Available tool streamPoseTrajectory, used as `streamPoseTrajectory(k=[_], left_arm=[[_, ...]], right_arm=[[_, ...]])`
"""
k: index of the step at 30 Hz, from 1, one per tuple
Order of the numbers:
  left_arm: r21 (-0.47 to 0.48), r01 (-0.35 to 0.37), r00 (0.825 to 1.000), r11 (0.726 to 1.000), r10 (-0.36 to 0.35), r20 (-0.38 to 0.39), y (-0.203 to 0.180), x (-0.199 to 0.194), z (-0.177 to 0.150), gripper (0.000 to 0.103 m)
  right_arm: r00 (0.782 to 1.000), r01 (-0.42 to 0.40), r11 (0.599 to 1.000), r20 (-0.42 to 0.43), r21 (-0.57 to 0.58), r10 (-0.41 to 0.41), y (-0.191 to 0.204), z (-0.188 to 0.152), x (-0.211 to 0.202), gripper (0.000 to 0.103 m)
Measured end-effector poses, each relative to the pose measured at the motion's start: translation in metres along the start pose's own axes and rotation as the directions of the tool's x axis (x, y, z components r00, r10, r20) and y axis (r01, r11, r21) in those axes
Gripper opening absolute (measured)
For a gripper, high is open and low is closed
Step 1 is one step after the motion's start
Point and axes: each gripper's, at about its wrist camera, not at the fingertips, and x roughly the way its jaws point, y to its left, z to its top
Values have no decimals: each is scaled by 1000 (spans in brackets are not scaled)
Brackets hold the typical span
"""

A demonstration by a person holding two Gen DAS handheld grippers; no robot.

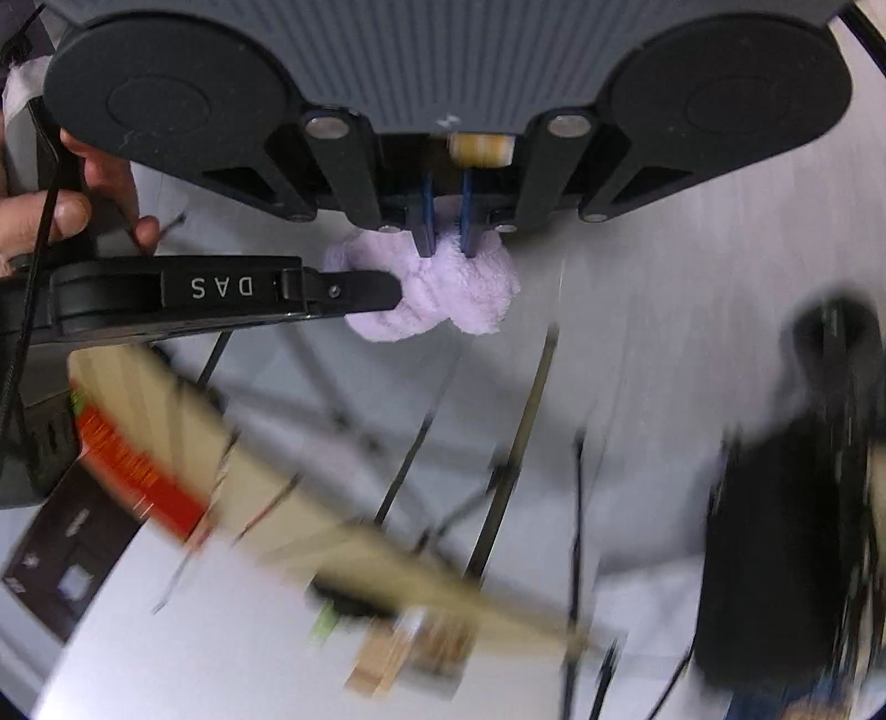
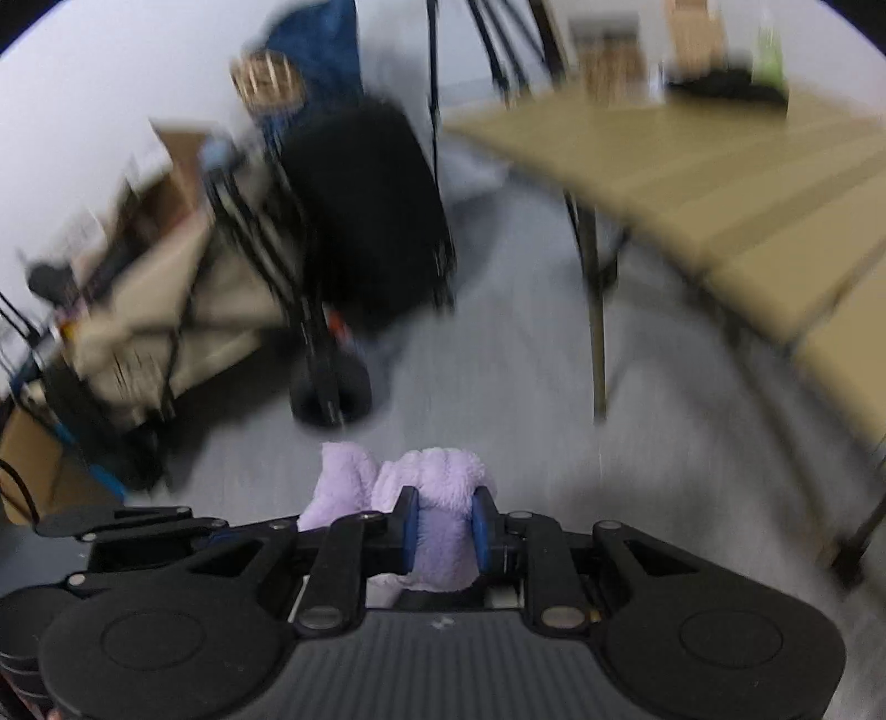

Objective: Collect trash

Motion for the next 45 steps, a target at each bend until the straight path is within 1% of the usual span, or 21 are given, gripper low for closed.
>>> streamPoseTrajectory(k=[2,3,5,7,10,12,13,14,16,17,18,19,22,26,32,34,38,40,42,43,45], left_arm=[[6,-55,994,998,55,-99,6,23,-13,9],[31,-80,989,996,83,-122,5,30,-18,9],[65,-93,984,994,101,-147,3,37,-22,9],[62,-102,980,993,111,-164,4,45,-20,9],[59,-128,970,990,137,-202,2,58,-17,9],[70,-158,960,985,170,-222,0,66,-18,13],[68,-179,954,982,190,-233,0,77,-16,16],[68,-199,945,978,210,-249,1,84,-17,33],[68,-247,922,967,256,-289,5,97,-19,68],[85,-277,915,957,290,-282,4,99,-21,65],[113,-297,908,948,317,-273,2,102,-22,64],[130,-301,905,945,326,-274,1,104,-24,65],[134,-302,895,944,329,-301,1,107,-26,68],[135,-312,894,940,339,-293,0,107,-24,73],[141,-319,892,937,347,-290,0,108,-23,73],[138,-320,894,937,347,-284,-1,106,-23,73],[145,-317,912,937,344,-223,-13,91,-23,73],[174,-338,919,925,365,-152,-23,76,-22,73],[185,-362,925,914,376,-46,-36,53,-24,74],[184,-361,930,914,367,2,-41,41,-25,75],[170,-343,939,924,336,69,-51,14,-28,76]], right_arm=[[998,14,1000,-66,24,-13,-6,-19,26,19],[996,17,999,-88,36,-14,-7,-28,34,19],[993,21,998,-120,58,-14,-13,-37,50,19],[991,20,997,-134,74,-10,-21,-49,55,19],[988,28,996,-155,87,-14,-32,-56,65,19],[987,30,995,-159,90,-15,-42,-57,67,21],[988,29,995,-157,97,-14,-45,-55,70,22],[988,31,994,-151,106,-15,-49,-55,71,29],[988,67,990,-146,120,-49,-57,-54,76,40],[986,84,989,-154,122,-65,-61,-56,78,49],[984,93,988,-161,126,-72,-65,-57,84,54],[983,102,986,-169,132,-79,-68,-60,86,55],[977,114,984,-193,135,-86,-76,-67,91,55],[975,120,985,-204,124,-93,-79,-72,91,55],[976,118,988,-198,104,-96,-74,-69,89,55],[976,120,988,-193,95,-100,-72,-68,87,55],[979,126,989,-173,73,-112,-66,-68,74,56],[980,138,989,-152,53,-129,-63,-69,62,55],[985,148,988,-102,49,-142,-59,-71,41,55],[986,152,988,-77,42,-148,-56,-72,28,55],[986,169,985,-18,30,-169,-51,-76,0,55]])
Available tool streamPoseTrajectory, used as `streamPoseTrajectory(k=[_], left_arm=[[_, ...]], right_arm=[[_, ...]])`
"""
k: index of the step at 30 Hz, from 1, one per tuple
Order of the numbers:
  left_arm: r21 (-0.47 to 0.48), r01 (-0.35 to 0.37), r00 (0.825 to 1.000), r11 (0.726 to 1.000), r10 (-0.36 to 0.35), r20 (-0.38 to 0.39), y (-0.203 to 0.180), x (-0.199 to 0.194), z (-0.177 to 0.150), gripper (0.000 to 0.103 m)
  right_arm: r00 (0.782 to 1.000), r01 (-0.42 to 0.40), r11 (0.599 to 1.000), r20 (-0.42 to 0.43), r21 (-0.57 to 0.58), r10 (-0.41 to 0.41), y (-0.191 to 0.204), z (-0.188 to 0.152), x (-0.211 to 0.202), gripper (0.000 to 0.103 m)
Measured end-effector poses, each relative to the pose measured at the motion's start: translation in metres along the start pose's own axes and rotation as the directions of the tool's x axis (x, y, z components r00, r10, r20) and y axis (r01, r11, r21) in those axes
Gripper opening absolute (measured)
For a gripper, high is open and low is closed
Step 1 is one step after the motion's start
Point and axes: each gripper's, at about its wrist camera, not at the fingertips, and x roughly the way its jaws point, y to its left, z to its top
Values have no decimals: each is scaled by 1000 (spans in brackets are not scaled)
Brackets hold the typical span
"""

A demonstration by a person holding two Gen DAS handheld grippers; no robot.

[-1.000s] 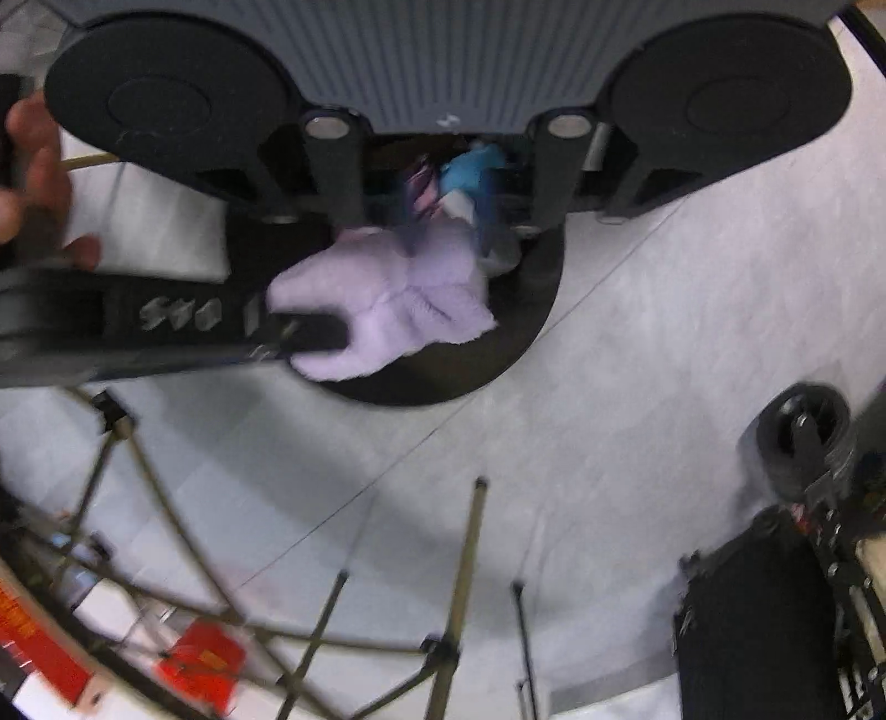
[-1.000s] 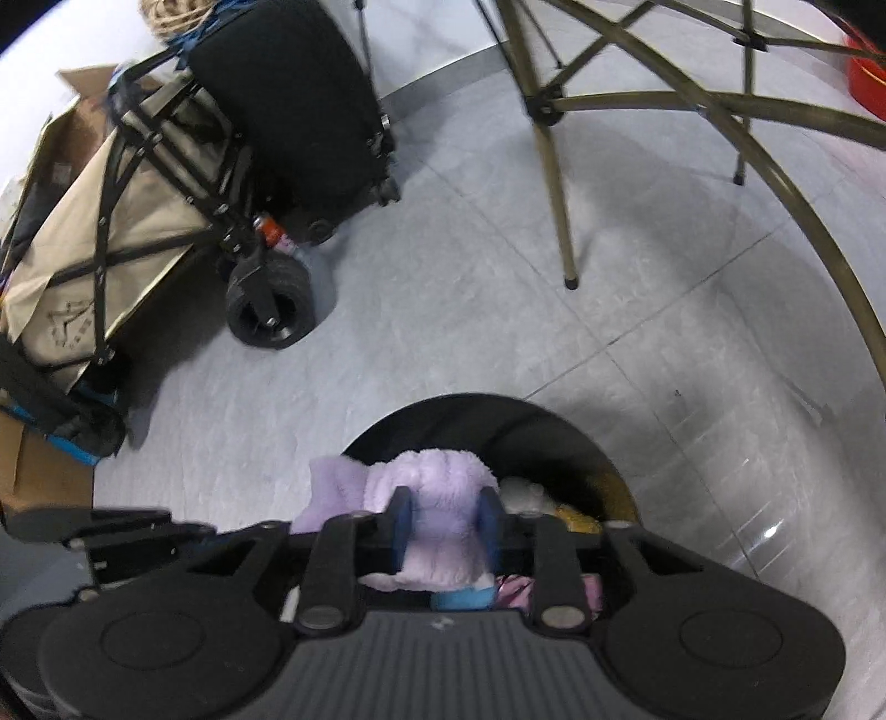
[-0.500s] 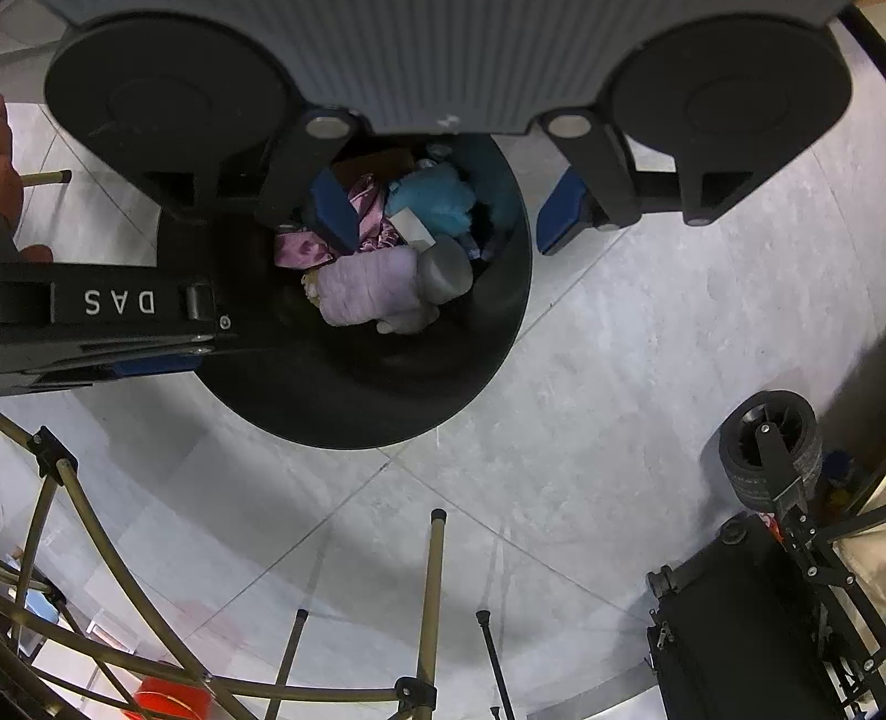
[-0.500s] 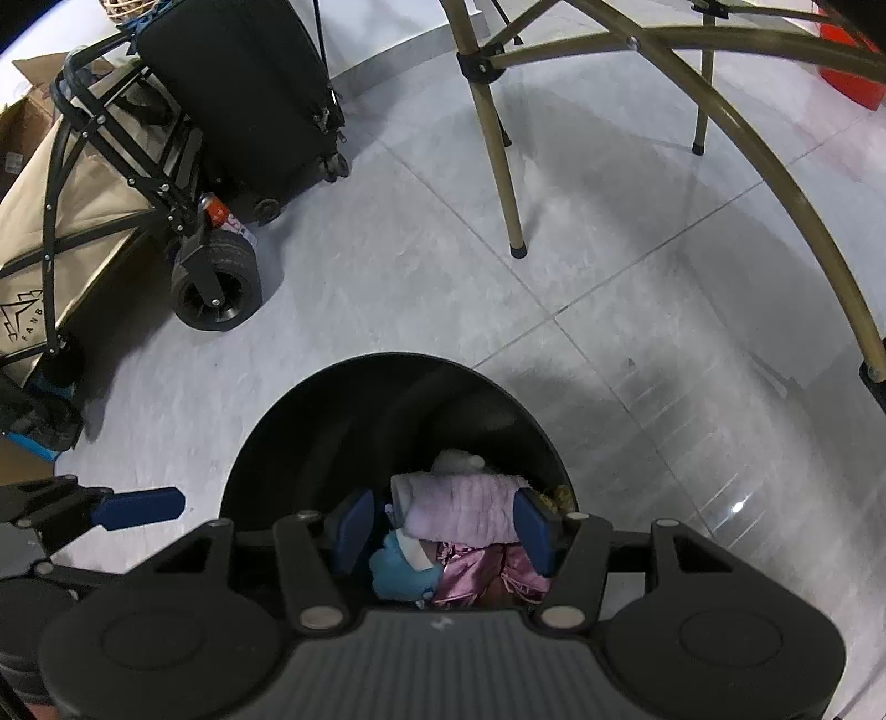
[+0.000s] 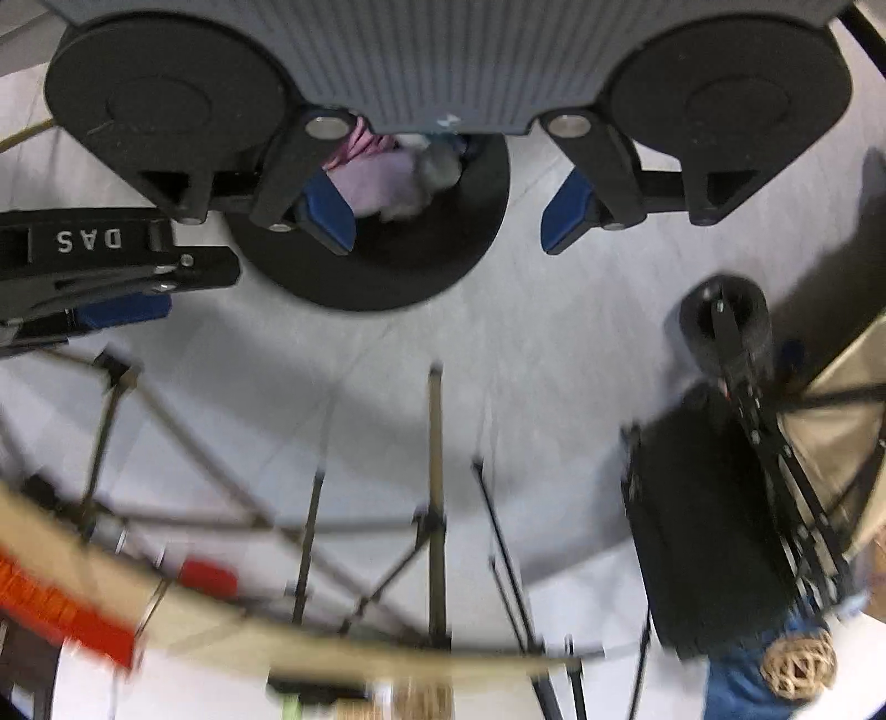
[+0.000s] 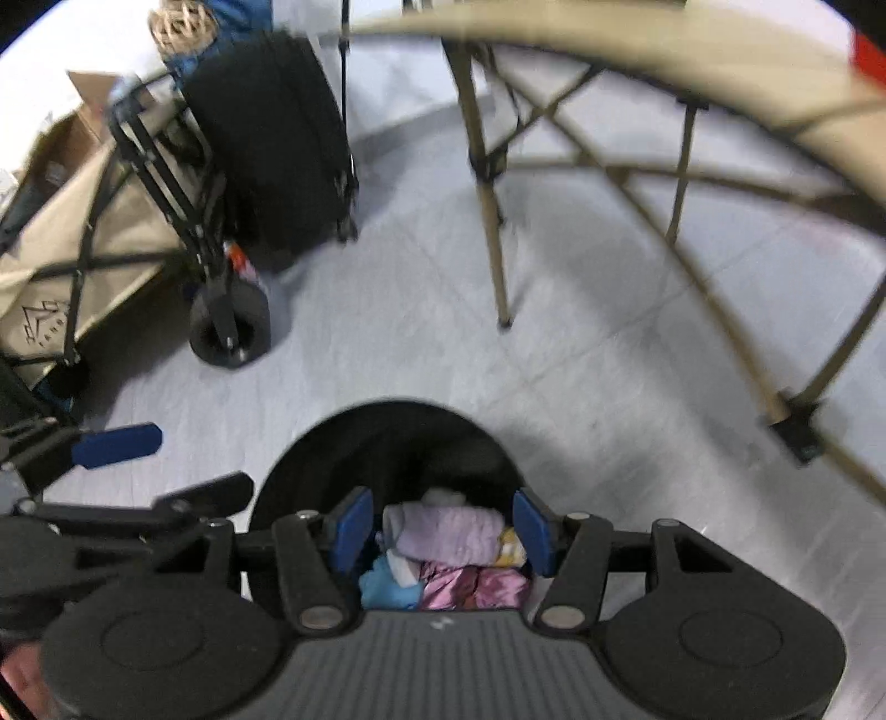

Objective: Collect trash

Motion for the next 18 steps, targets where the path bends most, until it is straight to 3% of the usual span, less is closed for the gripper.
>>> streamPoseTrajectory(k=[4,7,8,12,14,18], left_arm=[[32,41,985,999,-46,169,-9,-72,-15,76],[57,58,940,997,-74,334,-20,-140,-35,83],[62,56,923,997,-75,376,-24,-161,-41,85],[51,50,854,997,-69,515,-32,-247,-81,97],[40,47,810,998,-62,583,-32,-283,-112,101],[52,14,758,999,-45,651,-35,-328,-161,103]], right_arm=[[986,46,999,157,10,-48,2,-23,-80,56],[941,122,992,315,28,-124,11,-56,-157,58],[920,150,988,363,29,-150,15,-68,-181,62],[792,230,970,565,77,-233,34,-135,-285,80],[732,245,966,639,77,-237,38,-172,-323,89],[655,337,935,685,114,-320,49,-238,-361,92]])
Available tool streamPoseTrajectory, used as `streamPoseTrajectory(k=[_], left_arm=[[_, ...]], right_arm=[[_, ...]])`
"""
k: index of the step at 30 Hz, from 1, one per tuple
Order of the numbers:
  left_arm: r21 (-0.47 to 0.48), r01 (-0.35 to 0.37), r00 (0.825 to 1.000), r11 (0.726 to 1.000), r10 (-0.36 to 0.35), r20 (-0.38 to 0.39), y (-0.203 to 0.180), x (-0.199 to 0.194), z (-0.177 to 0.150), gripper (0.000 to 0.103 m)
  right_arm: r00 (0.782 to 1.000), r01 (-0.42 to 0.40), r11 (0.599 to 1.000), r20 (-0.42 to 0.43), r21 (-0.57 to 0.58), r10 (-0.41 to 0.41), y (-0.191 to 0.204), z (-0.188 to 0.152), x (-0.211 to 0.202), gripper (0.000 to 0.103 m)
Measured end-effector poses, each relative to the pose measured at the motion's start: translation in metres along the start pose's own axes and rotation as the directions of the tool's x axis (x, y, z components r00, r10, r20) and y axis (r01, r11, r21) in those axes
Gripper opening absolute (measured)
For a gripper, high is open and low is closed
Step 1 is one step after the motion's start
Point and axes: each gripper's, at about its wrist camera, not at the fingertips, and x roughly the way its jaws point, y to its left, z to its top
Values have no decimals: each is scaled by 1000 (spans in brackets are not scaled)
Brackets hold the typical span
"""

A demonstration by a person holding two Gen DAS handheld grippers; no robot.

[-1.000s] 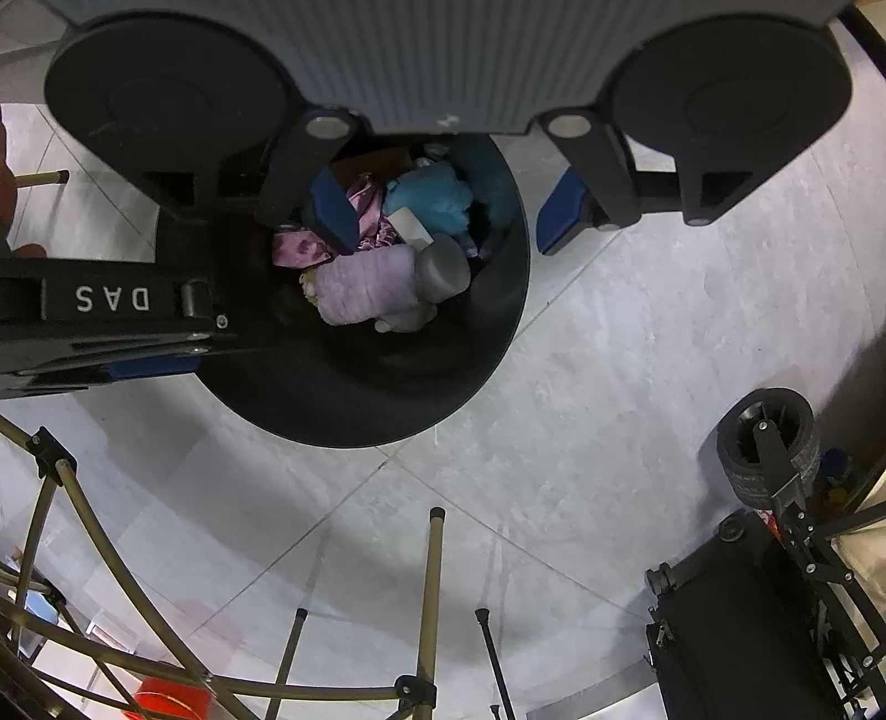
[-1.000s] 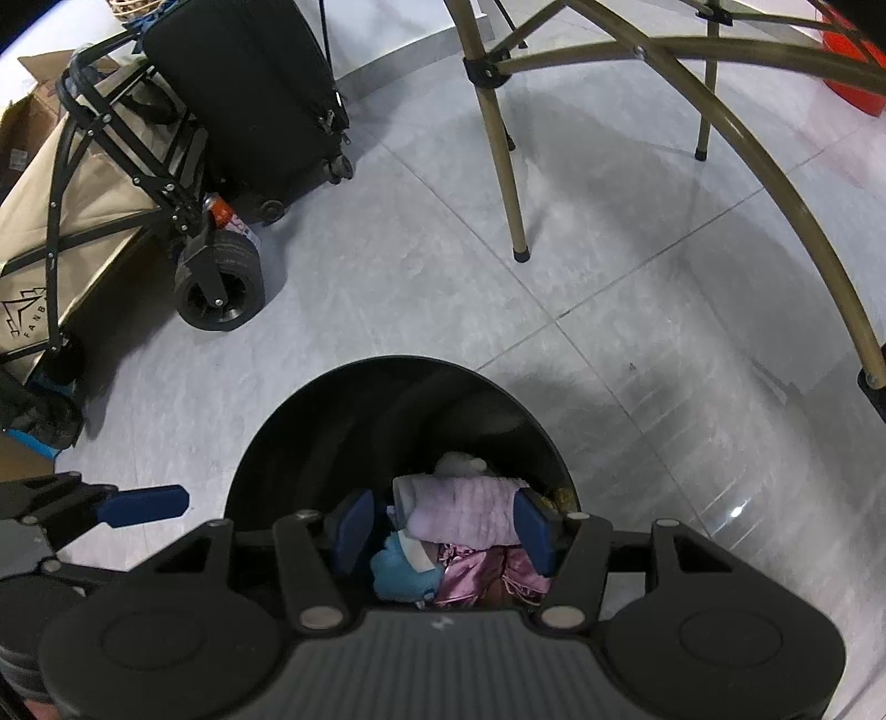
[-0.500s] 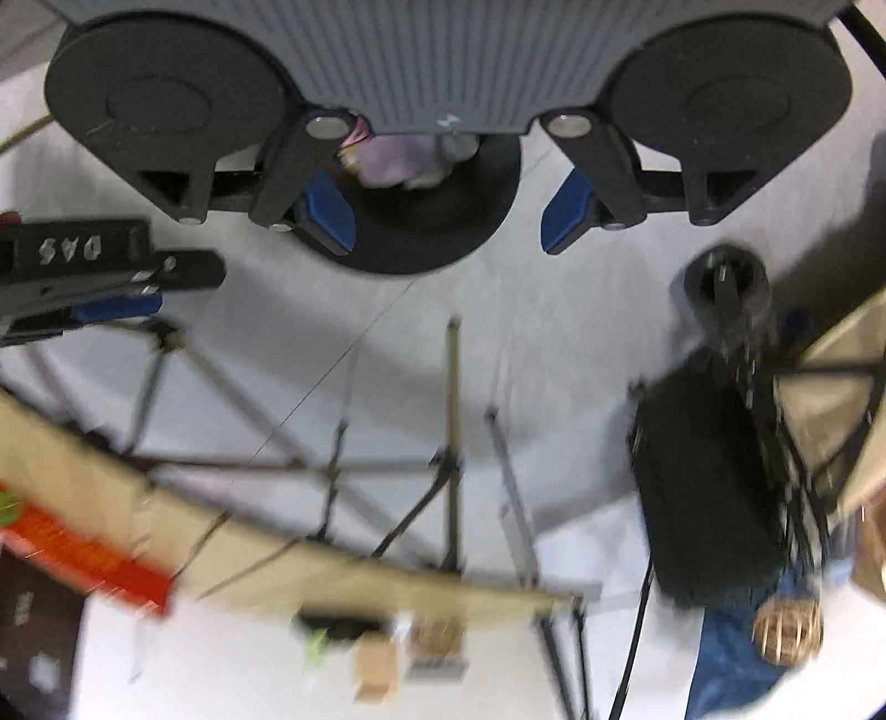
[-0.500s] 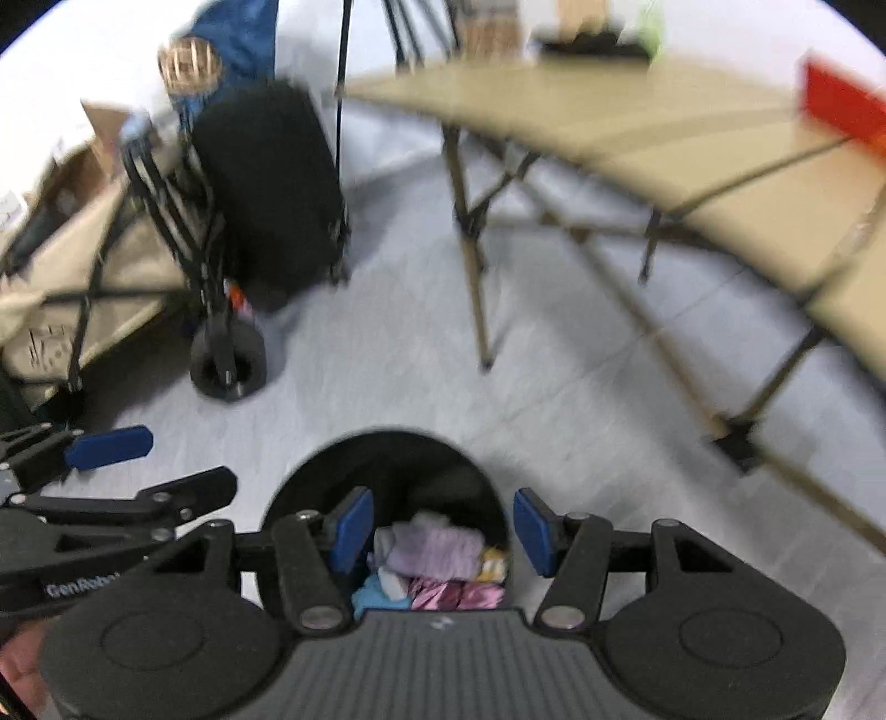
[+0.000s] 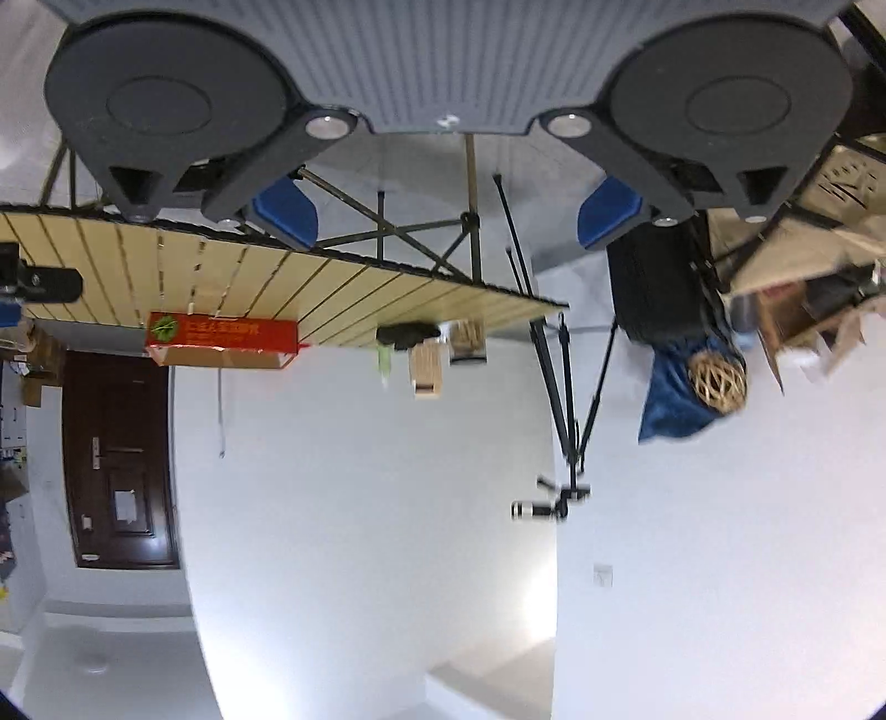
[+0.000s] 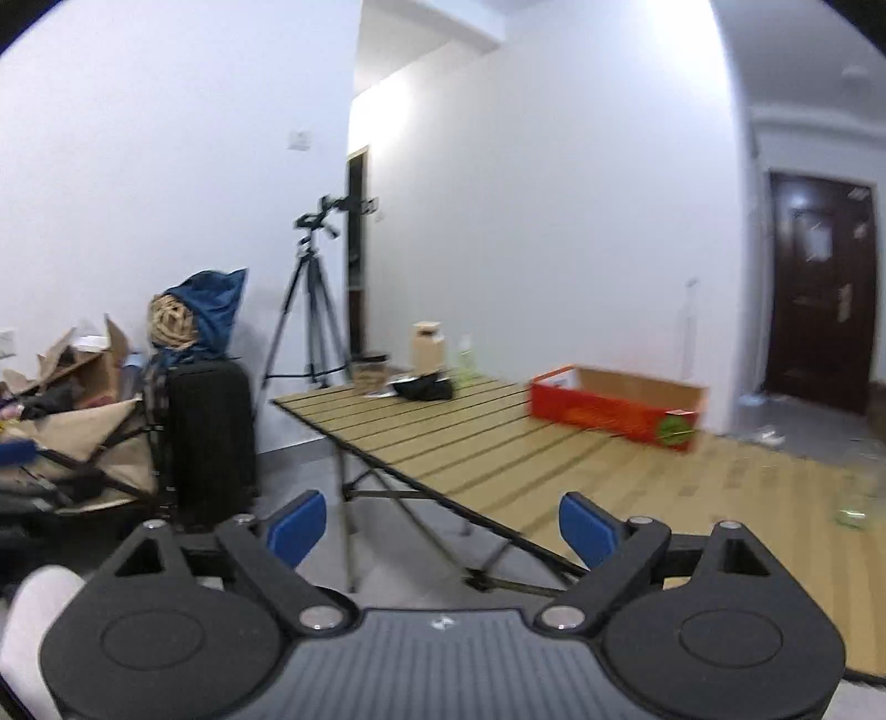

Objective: Collect trash

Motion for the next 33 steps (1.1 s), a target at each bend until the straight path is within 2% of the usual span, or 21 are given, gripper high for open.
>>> streamPoseTrajectory(k=[4,7,12,15,22,33], left_arm=[[1,-11,999,1000,11,48,1,-51,-14,103],[-37,-18,997,999,20,70,11,-84,-27,103],[-54,-22,997,998,26,77,21,-116,-41,103],[-49,-1,998,999,4,71,23,-127,-44,103],[-46,-11,996,999,15,90,29,-146,-48,103],[-52,-5,996,999,10,89,34,-155,-51,103]], right_arm=[[995,84,996,62,-5,-84,10,-41,-59,94],[989,126,991,85,-52,-122,26,-70,-92,103],[981,124,992,150,-1,-123,41,-83,-142,103],[976,113,993,188,-17,-108,50,-87,-166,103],[983,75,996,173,-44,-66,67,-91,-184,103],[982,78,996,177,-42,-70,77,-90,-193,103]])
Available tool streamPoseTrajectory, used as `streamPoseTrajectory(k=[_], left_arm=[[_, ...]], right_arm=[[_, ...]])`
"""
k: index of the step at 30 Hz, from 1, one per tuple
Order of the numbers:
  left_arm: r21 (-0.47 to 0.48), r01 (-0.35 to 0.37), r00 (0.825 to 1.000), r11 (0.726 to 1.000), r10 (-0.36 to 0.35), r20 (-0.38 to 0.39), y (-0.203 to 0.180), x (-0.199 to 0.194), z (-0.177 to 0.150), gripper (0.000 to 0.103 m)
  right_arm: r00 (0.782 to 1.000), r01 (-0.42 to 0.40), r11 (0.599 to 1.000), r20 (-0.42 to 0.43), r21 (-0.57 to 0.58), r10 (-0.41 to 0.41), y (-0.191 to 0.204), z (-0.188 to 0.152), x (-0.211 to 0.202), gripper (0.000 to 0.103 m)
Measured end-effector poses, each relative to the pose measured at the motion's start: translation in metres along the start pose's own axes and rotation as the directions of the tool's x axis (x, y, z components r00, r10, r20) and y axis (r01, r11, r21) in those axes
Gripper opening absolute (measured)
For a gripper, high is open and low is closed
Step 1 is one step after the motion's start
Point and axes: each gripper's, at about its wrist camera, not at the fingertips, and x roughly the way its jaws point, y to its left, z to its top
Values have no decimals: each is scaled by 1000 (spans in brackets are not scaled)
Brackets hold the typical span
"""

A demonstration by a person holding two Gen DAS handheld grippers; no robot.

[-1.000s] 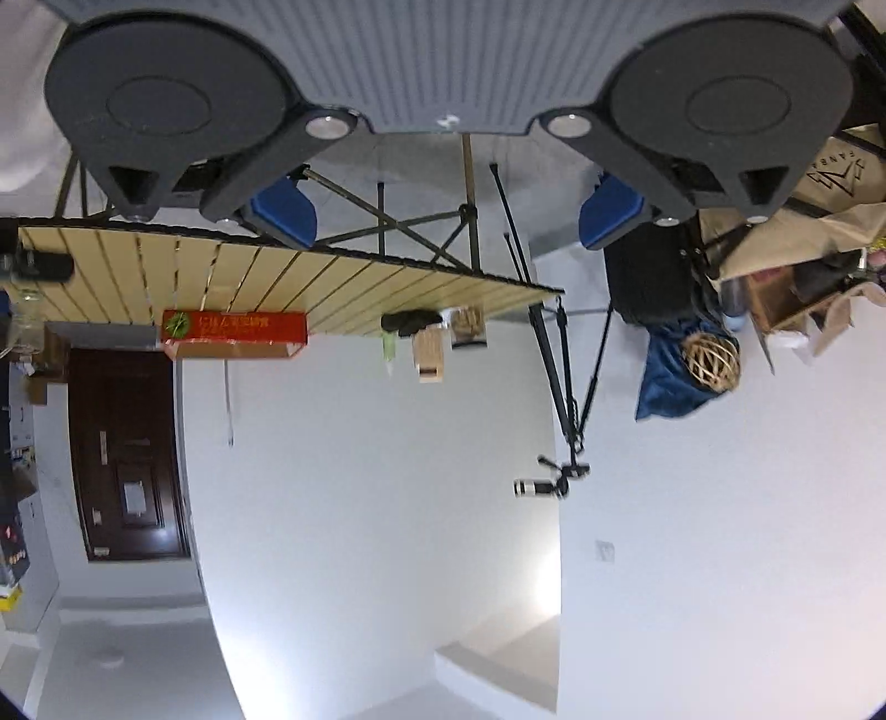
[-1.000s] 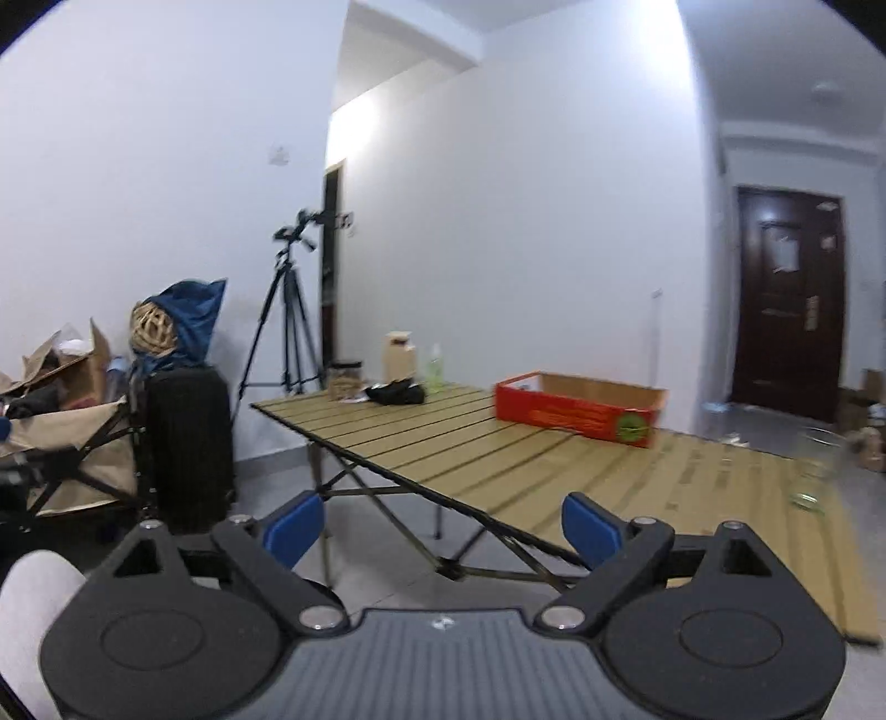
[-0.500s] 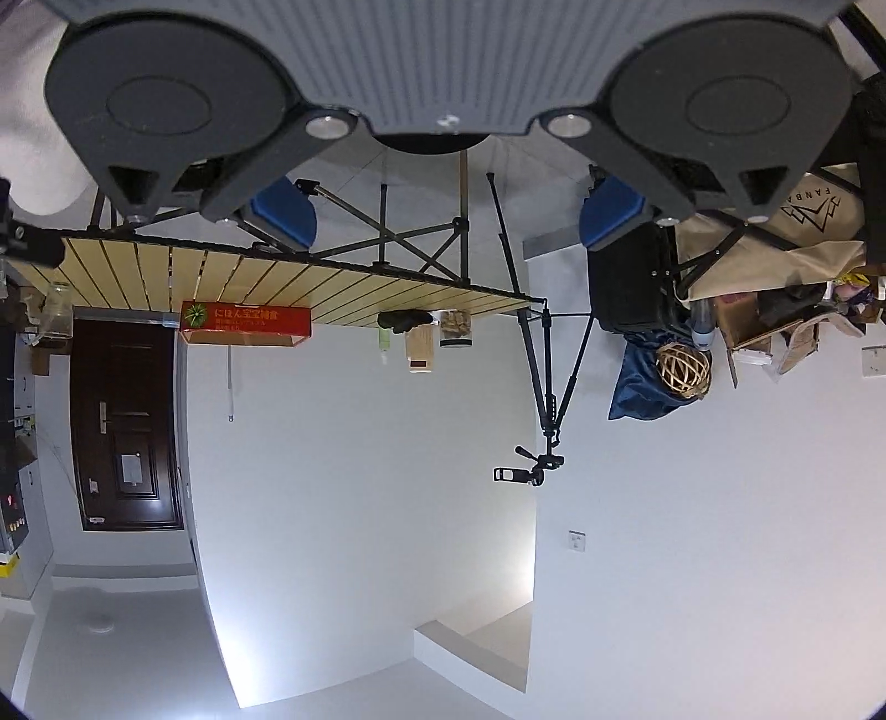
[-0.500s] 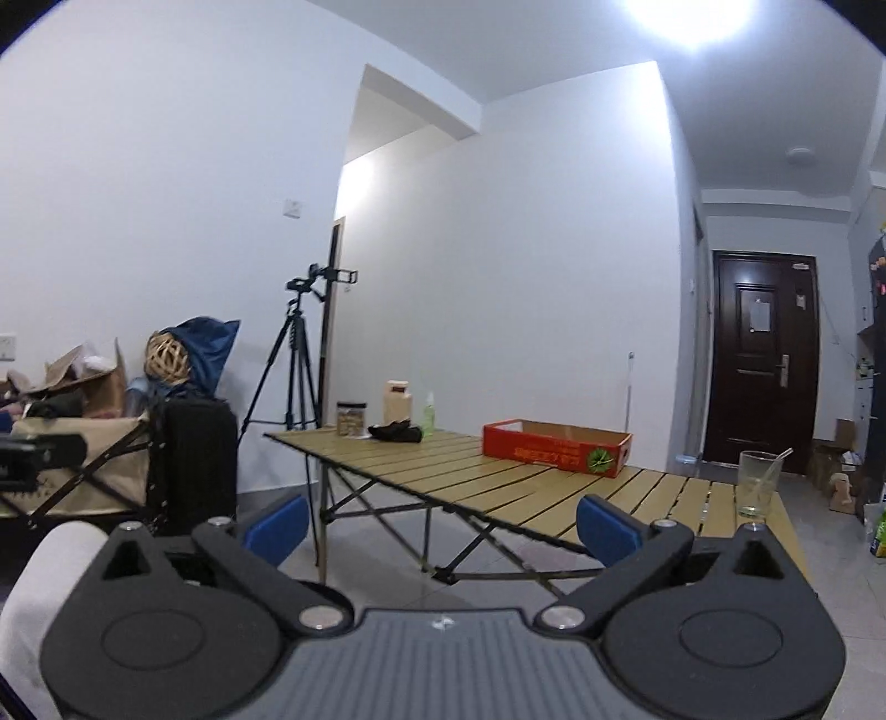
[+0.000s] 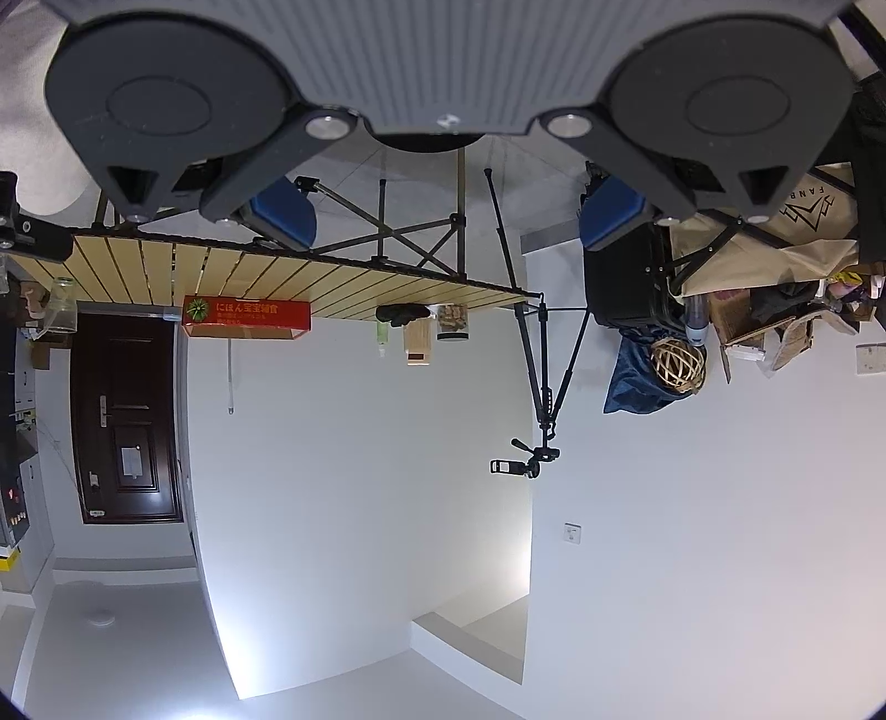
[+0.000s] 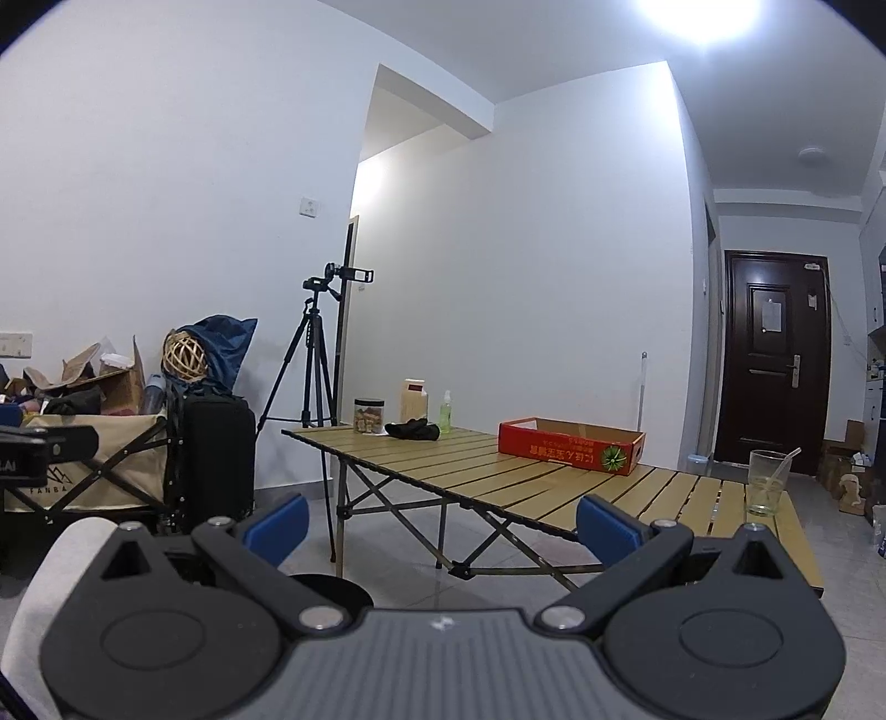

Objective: Collect trash

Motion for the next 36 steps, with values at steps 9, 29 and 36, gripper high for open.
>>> streamPoseTrajectory(k=[9,29,36], left_arm=[[5,3,1000,1000,-3,2,1,-1,-2,103],[11,11,1000,1000,-11,5,6,-3,-1,103],[18,17,1000,1000,-16,-17,8,-5,-2,103]], right_arm=[[1000,-5,1000,1,-6,5,0,-1,1,103],[1000,-2,1000,-1,5,2,2,-2,-4,103],[1000,-9,1000,-14,11,9,3,-1,-4,103]])
